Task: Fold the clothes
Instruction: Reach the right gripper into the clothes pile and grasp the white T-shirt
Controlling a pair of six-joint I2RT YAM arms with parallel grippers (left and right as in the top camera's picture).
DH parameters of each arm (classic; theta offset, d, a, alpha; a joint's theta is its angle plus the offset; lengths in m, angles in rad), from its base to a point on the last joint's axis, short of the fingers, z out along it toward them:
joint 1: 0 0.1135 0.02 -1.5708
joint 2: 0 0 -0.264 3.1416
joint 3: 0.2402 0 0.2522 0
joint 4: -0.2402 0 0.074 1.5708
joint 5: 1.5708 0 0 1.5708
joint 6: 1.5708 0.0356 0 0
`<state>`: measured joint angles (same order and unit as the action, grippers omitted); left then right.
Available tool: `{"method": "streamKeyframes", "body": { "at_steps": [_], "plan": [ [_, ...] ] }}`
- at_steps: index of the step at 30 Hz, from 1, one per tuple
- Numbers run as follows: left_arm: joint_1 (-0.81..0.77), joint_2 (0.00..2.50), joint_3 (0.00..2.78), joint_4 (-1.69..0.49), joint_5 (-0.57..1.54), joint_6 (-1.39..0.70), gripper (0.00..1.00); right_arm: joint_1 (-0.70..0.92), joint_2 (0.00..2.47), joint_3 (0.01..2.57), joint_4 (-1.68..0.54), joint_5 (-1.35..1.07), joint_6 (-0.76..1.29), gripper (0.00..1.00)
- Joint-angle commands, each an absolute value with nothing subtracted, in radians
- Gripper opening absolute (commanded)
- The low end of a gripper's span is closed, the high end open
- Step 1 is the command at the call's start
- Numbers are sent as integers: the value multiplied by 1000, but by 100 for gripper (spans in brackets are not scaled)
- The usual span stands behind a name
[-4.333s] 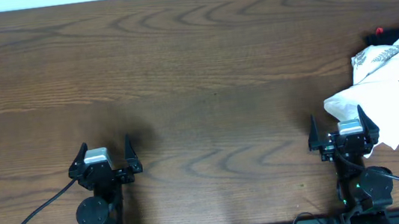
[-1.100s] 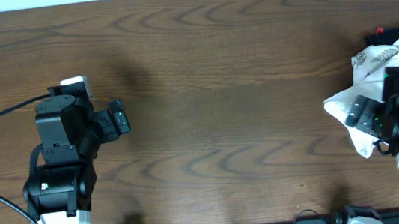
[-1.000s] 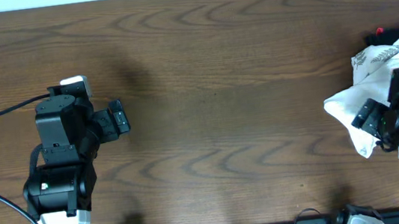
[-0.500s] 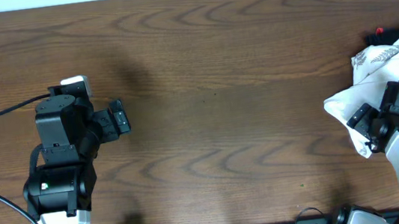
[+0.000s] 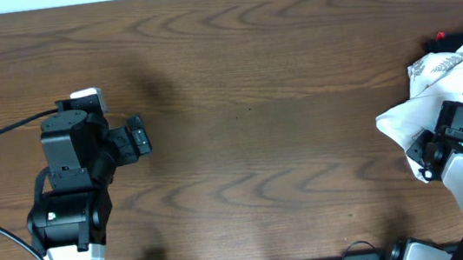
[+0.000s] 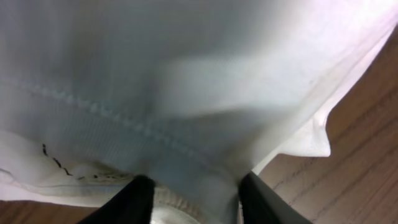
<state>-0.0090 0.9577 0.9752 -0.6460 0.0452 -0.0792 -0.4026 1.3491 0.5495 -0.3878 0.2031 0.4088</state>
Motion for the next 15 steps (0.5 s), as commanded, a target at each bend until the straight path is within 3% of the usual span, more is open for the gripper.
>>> {"method": "streamKeyframes", "body": {
  "at_steps": [1, 12, 15],
  "plan": [
    [-12, 960, 997, -643, 44, -88, 98, -408, 1355, 548, -385, 221, 410, 38],
    [-12, 962, 997, -643, 44, -88, 98, -408, 1355, 540, -389, 300, 411, 40],
    [-12, 975, 997, -643, 44, -88, 98, -408, 1355, 540, -386, 302, 411, 32]
  ]
}}
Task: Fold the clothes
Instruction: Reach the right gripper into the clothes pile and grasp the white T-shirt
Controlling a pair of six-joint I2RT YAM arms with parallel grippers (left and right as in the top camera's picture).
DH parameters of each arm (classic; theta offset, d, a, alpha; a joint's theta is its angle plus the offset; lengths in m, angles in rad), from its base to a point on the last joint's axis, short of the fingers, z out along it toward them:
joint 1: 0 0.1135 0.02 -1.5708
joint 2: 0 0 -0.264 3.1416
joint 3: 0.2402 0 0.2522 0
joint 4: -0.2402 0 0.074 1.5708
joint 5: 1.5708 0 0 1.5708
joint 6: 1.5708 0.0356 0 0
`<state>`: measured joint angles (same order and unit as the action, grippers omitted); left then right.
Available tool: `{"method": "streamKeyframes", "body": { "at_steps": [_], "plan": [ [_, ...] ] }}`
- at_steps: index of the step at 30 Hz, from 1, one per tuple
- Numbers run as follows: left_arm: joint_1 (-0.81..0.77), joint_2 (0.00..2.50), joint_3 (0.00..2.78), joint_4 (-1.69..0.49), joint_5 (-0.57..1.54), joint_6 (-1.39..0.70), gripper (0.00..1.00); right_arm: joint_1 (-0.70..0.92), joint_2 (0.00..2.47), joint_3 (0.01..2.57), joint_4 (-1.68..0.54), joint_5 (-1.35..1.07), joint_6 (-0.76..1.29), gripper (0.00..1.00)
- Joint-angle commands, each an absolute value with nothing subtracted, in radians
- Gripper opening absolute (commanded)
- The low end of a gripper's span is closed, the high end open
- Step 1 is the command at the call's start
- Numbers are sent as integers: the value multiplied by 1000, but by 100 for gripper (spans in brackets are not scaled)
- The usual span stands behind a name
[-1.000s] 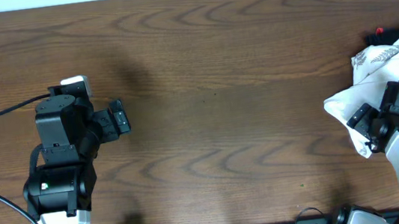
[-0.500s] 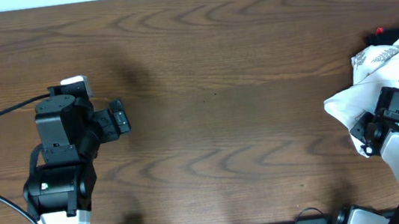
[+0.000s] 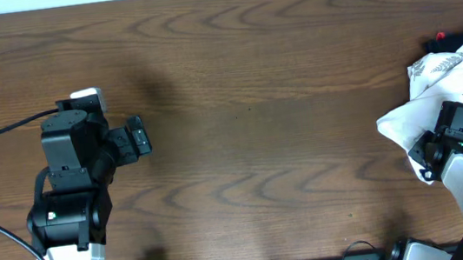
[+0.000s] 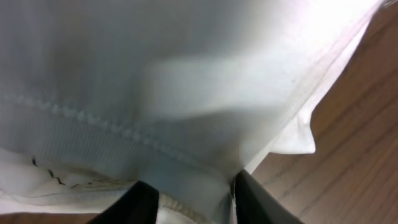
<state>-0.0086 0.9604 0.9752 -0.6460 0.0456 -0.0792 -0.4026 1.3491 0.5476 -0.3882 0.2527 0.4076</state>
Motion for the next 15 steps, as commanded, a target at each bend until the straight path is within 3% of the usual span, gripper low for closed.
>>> {"method": "streamKeyframes", "body": {
  "at_steps": [1, 6, 8, 15],
  "plan": [
    [-12, 981, 997, -643, 44, -88, 98, -408, 1355, 540, -386, 305, 410, 29],
    [-12, 1006, 997, -647, 44, -88, 98, -408, 1355, 540, -385, 308, 410, 22],
    [-12, 1012, 997, -647, 44, -88, 98, -408, 1355, 540, -384, 307, 411, 2],
    [-12, 1012, 997, -646, 44, -88, 98, -405, 1333, 559, -401, 234, 398, 1]
  ]
}}
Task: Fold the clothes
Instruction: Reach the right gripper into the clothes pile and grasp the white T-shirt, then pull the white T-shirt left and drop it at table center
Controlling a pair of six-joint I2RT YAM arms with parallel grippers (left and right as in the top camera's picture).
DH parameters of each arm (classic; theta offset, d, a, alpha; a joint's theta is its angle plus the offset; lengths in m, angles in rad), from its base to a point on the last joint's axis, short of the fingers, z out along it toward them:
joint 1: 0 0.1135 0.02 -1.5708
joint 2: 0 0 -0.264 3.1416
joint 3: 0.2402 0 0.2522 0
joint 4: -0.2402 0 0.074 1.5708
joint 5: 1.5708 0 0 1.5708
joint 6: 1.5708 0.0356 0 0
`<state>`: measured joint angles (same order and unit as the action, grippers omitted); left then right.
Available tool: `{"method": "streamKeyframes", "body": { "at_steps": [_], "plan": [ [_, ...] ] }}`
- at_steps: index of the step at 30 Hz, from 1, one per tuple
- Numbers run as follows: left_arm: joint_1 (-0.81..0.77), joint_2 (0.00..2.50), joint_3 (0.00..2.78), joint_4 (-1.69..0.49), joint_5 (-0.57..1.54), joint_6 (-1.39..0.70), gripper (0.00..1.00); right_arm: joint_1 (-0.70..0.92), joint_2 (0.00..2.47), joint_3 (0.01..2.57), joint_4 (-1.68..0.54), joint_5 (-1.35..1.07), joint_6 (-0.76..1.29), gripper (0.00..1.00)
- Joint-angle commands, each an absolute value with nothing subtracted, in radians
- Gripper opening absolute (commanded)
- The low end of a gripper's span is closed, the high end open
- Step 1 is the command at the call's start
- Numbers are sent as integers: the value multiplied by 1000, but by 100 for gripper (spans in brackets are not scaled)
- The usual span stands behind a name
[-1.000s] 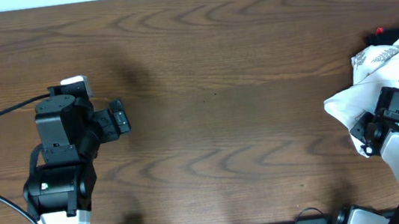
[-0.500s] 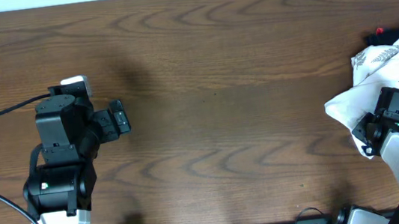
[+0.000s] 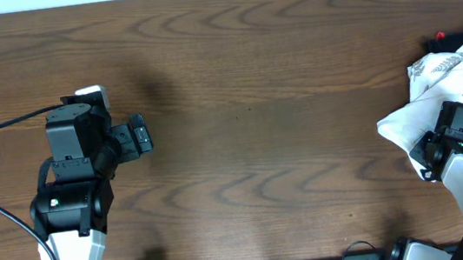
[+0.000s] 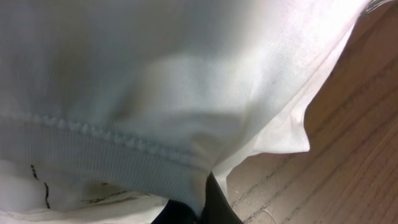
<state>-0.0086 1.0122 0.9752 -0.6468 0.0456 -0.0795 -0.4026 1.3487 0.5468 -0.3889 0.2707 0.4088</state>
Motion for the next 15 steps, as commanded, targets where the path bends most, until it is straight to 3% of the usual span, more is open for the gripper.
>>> {"method": "streamKeyframes", "body": {
  "at_steps": [1, 10, 15],
  "plan": [
    [-12, 1012, 997, -646, 44, -88, 98, -404, 1317, 577, -422, 213, 389, 1],
    [-12, 1012, 997, -646, 44, -88, 98, -364, 1107, 929, -694, -34, 238, 1],
    [-12, 1012, 997, -639, 44, -88, 98, -356, 1082, 1092, -726, -330, 116, 1]
  ]
}}
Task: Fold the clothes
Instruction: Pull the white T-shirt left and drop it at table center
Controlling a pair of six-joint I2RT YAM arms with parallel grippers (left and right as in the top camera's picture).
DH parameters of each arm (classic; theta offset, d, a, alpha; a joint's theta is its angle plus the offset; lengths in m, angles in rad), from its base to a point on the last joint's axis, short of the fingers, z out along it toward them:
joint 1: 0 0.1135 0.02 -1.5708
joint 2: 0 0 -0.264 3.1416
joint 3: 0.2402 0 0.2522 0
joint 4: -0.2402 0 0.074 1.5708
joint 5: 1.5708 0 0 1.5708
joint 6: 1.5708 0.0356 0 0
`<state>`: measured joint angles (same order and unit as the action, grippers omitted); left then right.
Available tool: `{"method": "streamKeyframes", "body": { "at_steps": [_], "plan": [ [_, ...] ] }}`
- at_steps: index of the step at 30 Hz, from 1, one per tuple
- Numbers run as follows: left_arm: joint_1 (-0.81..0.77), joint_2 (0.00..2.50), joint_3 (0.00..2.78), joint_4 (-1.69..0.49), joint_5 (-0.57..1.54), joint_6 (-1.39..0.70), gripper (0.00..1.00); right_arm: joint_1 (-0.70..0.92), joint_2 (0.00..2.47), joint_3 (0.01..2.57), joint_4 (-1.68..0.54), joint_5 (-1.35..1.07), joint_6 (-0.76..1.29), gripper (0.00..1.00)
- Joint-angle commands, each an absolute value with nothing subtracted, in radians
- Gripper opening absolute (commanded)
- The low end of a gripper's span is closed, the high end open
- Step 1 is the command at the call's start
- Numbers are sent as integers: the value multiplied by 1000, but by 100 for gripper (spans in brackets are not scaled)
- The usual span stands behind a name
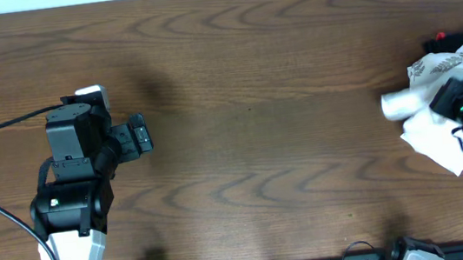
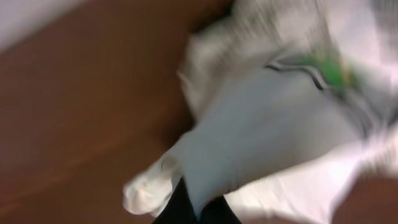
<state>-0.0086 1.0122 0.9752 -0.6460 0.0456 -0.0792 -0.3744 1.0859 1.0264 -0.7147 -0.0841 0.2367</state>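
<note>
A crumpled white garment (image 1: 430,120) with a green print lies at the table's far right edge. My right gripper (image 1: 461,112) is shut on a fold of it, lifting the cloth; in the blurred right wrist view the white garment (image 2: 267,130) hangs from the dark fingertips (image 2: 186,208). My left gripper (image 1: 138,136) hovers over the left side of the table, far from the garment, its fingers close together with nothing between them.
A dark and red item (image 1: 457,34) sits behind the garment at the right edge. The brown wooden table (image 1: 247,111) spreads between the two arms. A black cable runs to the left arm.
My right gripper has risen and swung toward the far right with the white cloth pinched in it; the garment's left edge now bunches up off the table. The left arm has stayed put.
My right gripper stood open around a hem of the white garment, then narrowed on it, then was shut on the cloth. Now it holds the fold lifted at the right edge. The left arm shifted slightly and otherwise waited at the left.
</note>
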Motion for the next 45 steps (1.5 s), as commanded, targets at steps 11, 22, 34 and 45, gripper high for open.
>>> {"method": "streamKeyframes", "body": {
  "at_steps": [11, 22, 34, 45],
  "plan": [
    [-12, 1012, 997, -620, 45, -88, 98, -258, 1050, 1274, -830, -574, -122, 1],
    [-12, 1012, 997, -601, 45, -88, 98, -238, 1042, 1283, -723, -308, 99, 1],
    [-12, 1012, 997, -593, 45, -88, 98, -86, 1040, 1283, -825, -687, -192, 1],
    [-12, 1012, 997, -585, 45, -88, 98, 279, 1106, 1300, -683, -340, -60, 1]
  ]
}}
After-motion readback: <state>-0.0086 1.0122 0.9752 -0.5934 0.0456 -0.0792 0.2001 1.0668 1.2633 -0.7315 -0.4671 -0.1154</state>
